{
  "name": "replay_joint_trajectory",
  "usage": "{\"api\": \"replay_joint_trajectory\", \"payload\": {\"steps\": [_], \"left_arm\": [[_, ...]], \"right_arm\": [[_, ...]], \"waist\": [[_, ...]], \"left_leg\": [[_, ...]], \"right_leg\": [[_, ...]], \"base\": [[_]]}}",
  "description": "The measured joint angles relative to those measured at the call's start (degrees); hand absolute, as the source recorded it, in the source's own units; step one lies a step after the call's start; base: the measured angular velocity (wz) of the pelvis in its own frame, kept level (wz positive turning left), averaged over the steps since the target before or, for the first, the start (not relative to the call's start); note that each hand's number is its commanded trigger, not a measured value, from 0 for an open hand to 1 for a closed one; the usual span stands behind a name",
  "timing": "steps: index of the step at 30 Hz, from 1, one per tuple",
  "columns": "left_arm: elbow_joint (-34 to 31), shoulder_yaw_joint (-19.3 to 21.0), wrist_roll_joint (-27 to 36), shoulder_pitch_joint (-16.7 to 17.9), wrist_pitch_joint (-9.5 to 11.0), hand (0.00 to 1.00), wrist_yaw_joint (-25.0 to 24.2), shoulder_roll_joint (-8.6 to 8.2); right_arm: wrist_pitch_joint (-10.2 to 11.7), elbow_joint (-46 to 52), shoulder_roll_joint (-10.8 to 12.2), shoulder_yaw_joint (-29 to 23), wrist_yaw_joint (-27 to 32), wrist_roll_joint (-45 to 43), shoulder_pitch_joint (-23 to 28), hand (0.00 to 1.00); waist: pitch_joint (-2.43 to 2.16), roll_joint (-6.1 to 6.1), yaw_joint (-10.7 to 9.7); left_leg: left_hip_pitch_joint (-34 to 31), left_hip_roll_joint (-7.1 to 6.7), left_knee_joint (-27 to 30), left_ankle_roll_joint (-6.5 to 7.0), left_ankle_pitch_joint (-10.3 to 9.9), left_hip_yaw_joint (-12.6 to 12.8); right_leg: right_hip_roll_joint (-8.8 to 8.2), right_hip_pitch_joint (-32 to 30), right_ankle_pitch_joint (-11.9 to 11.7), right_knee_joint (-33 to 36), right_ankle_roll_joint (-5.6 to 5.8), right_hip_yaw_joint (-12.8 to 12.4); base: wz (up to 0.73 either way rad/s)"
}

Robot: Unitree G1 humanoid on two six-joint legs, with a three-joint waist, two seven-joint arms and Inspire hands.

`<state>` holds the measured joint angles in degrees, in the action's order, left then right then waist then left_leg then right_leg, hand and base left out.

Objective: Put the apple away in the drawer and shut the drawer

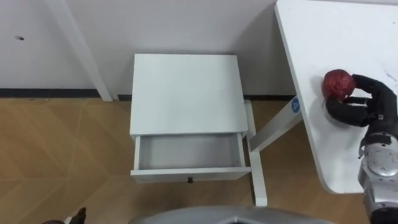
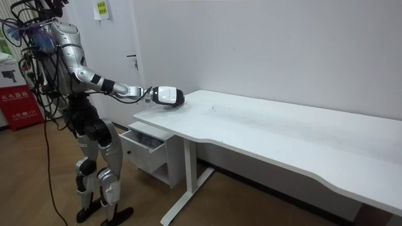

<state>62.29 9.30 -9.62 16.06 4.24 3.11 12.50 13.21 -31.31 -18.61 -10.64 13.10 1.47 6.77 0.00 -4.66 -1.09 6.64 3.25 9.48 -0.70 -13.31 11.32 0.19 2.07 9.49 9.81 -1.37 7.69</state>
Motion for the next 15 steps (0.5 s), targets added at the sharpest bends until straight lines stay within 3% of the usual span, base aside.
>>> {"api": "replay_joint_trajectory", "payload": {"steps": [9, 15], "left_arm": [[0.3, 0.0, 0.0, 0.0, 0.0, 0.0, 0.4, 0.28], [0.8, -0.9, -0.1, -0.3, -0.2, 0.0, 0.4, 0.32]], "right_arm": [[0.0, 0.3, 0.0, 0.6, -1.8, -2.1, 0.0, 1.0], [-0.9, 4.9, 0.1, 3.3, -3.7, -6.6, 0.1, 1.0]], "waist": [[-0.07, -0.6, 0.0], [0.16, -0.59, 0.3]], "left_leg": [[0.1, 0.04, -0.1, 0.0, 0.0, -0.2], [0.0, 0.09, 0.0, 0.0, 0.0, 0.1]], "right_leg": [[0.14, 0.0, -0.1, 0.1, -0.04, -0.2], [0.06, -0.1, -0.3, 0.8, -0.06, -0.4]], "base": [[0.0], [-0.02]]}}
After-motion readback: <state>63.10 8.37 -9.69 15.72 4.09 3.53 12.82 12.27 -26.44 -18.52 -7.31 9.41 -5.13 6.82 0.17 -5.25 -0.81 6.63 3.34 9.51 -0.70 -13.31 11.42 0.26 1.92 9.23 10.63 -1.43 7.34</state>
